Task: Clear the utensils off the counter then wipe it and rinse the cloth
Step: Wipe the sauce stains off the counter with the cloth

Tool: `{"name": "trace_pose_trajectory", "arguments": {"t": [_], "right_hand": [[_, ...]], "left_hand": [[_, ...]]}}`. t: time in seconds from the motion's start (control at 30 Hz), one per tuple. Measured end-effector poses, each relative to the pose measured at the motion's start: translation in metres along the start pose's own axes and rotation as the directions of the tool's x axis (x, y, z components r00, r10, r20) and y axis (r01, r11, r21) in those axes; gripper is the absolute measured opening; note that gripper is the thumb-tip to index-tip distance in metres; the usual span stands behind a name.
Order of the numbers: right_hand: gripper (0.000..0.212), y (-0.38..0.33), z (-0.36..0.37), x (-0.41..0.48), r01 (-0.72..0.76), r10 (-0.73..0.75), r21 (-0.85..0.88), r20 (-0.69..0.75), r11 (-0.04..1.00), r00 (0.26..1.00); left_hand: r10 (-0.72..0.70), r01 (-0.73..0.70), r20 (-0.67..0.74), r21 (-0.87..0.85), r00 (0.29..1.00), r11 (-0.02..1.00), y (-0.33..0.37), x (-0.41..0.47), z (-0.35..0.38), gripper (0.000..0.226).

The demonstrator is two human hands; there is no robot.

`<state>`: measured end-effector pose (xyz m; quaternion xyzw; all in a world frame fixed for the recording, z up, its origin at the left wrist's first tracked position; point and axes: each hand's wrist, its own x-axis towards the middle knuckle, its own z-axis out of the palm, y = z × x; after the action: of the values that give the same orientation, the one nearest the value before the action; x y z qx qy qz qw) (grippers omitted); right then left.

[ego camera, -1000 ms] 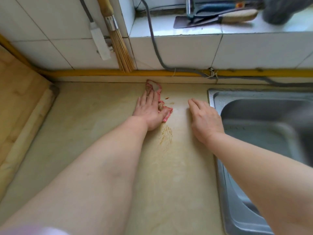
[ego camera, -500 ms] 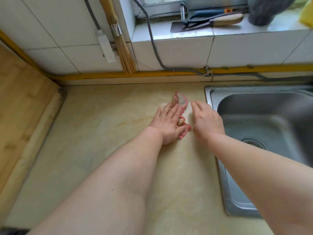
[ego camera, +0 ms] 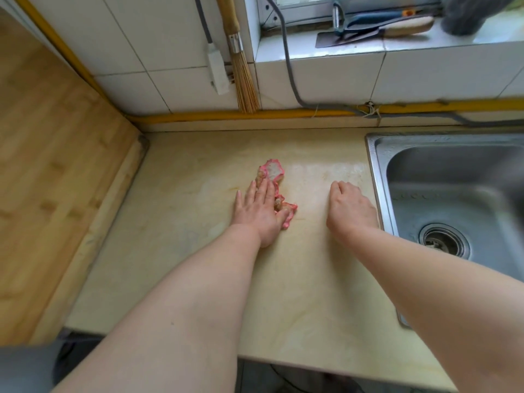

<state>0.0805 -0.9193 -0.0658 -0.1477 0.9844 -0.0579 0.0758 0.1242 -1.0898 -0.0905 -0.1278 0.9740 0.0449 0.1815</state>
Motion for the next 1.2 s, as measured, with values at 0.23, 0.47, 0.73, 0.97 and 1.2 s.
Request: {"name": "trace_pose_trajectory", "arguments": {"t": [0.23, 0.47, 0.73, 0.97, 1.2], "right_hand": [[0.037, -0.012, -0.003, -0.026, 0.018, -0.018, -0.003, 0.018, 1.0, 1.0], [0.034, -0.035, -0.006, -0.055, 0.068, -0.068, 0.01, 0.033, 0.998, 0.997], [0.034, -0.05, -0.017, -0.08, 0.116, -0.117, -0.021, -0.014, 0.993, 0.993], [0.034, -0.042, -0.019, -0.086, 0.111, -0.111, -0.031, -0.027, 0.993, 0.993], [0.047, -0.055, 0.0, -0.081, 0.26, -0.264, 0.176, -0.002, 0.949, 0.965]], "left_hand": [[-0.15, 0.151, 0.022, -0.037, 0.988, 0.988, -0.029, -0.036, 0.008, 0.076], [-0.165, 0.168, -0.111, 0.022, 0.98, 0.986, -0.038, -0.077, 0.008, 0.054], [-0.049, 0.142, 0.173, -0.579, 0.984, 0.803, -0.034, -0.116, -0.042, 0.017], [-0.189, 0.325, 0.268, -0.686, 0.945, 0.651, -0.031, -0.1, -0.056, 0.052], [-0.542, 0.441, -0.089, -0.478, 0.836, 0.759, -0.071, -0.096, -0.033, 0.041]]}}
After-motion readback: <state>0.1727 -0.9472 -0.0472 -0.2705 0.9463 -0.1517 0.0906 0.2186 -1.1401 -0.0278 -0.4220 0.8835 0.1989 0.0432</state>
